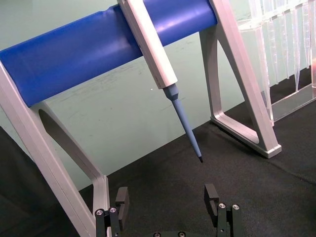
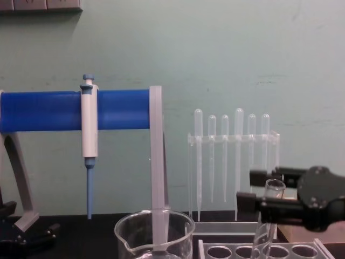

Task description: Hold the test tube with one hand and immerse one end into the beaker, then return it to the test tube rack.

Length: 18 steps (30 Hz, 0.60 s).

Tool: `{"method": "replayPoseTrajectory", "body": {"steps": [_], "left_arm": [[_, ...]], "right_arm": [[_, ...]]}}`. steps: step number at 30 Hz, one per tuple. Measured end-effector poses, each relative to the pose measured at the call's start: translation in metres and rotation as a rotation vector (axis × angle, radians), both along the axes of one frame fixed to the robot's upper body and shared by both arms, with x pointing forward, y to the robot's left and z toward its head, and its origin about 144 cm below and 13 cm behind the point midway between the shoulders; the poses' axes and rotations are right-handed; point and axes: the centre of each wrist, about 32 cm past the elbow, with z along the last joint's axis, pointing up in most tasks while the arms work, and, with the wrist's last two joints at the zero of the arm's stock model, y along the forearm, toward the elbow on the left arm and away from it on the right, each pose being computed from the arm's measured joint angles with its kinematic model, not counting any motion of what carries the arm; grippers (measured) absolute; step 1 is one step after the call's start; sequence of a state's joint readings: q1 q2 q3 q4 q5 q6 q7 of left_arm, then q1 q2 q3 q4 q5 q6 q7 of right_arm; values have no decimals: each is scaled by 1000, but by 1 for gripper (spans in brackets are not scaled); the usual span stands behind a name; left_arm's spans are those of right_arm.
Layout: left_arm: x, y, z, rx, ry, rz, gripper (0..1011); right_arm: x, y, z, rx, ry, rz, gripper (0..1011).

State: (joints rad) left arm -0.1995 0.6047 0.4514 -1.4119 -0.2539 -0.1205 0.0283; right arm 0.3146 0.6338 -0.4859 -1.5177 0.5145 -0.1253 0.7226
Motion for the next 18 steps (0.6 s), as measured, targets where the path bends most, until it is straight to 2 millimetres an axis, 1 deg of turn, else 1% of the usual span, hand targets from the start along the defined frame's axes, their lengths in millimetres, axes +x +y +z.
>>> {"method": "replayPoseTrajectory", "body": {"steps": [1, 3, 5, 6, 7, 11, 13, 15, 18], "left_arm": [[0, 0, 0, 0, 0, 0, 1000], [0, 0, 0, 0, 0, 0, 1000], [0, 0, 0, 0, 0, 0, 1000], [0, 0, 0, 0, 0, 0, 1000], [0, 0, 0, 0, 0, 0, 1000], [0, 0, 0, 0, 0, 0, 1000], [0, 0, 0, 0, 0, 0, 1000], [0, 0, 0, 0, 0, 0, 1000], [0, 0, 0, 0, 0, 0, 1000]], "right_arm": [[-2, 0, 3, 10, -17, 2, 693], [-4, 0, 7, 24, -34, 4, 732], [-7, -2, 13, 46, -57, 2, 808], [-8, -2, 14, 53, -64, 1, 816], [-10, -3, 18, 68, -76, -5, 862], [-16, -8, 24, 113, -95, -45, 974], [-19, -10, 25, 131, -99, -77, 999], [-22, -12, 26, 149, -102, -113, 1003], [-28, -15, 22, 184, -82, -219, 1002]]}}
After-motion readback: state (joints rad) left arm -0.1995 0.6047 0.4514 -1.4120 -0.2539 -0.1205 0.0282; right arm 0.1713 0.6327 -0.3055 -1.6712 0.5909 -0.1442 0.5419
